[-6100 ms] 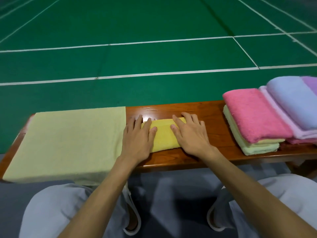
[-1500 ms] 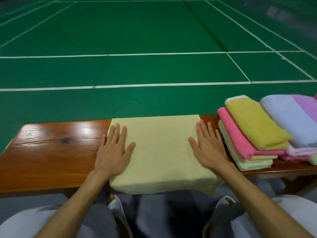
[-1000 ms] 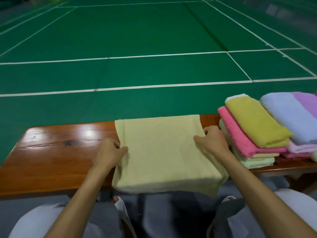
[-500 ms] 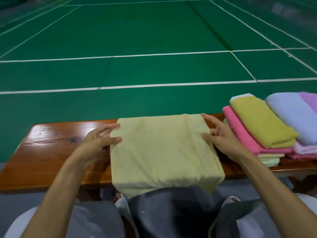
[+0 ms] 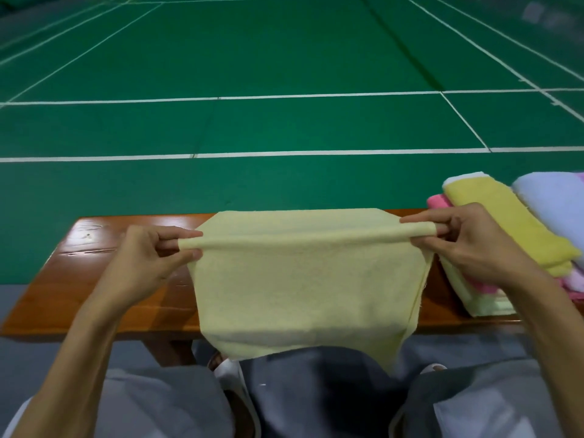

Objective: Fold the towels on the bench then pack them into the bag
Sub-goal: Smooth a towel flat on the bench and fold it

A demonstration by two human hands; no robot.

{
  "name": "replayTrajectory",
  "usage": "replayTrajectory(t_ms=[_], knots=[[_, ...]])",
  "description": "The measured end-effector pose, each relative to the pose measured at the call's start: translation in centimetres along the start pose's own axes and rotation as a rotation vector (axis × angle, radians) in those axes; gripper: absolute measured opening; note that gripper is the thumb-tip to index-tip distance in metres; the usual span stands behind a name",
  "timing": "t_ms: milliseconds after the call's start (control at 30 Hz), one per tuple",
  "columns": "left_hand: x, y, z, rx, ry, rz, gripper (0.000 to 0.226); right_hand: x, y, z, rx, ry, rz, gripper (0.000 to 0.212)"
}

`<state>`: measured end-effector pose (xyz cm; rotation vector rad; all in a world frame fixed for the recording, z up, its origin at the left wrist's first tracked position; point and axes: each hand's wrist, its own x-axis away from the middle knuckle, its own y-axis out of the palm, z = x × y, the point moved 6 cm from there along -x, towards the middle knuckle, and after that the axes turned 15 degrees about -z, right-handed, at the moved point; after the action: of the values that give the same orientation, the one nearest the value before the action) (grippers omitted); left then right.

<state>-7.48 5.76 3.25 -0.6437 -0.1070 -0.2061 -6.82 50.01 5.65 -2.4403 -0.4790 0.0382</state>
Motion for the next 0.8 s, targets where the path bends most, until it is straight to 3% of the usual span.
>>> replayTrajectory(t_ms=[100, 300, 433, 633, 800], knots=[[0.4, -0.5, 1.3, -0.149, -0.010, 0.015, 0.019, 0.5, -0.9, -0.3, 0.050, -0.020, -0.019, 0.031], [0.1, -1.3, 4.3, -0.118, 0.066, 0.053, 0.008, 0.4, -3.0, 0.0, 0.137, -0.003, 0.008, 0.035], [-2.9, -2.3, 5.1, -0.005, 0.125, 0.074, 0.004, -1.8, -5.1, -0.9, 0.185, 0.070, 0.043, 0.022], [-9.8, -5.3, 6.7, 0.091, 0.262, 0.228, 0.010, -6.6, -8.9, -4.1, 0.280, 0.046, 0.393, 0.015], [-7.6, -9.1, 10.0, 0.232, 0.462, 0.468, 0.007, -5.4, -10.7, -7.4, -0.036, -0.157, 0.545, 0.019]])
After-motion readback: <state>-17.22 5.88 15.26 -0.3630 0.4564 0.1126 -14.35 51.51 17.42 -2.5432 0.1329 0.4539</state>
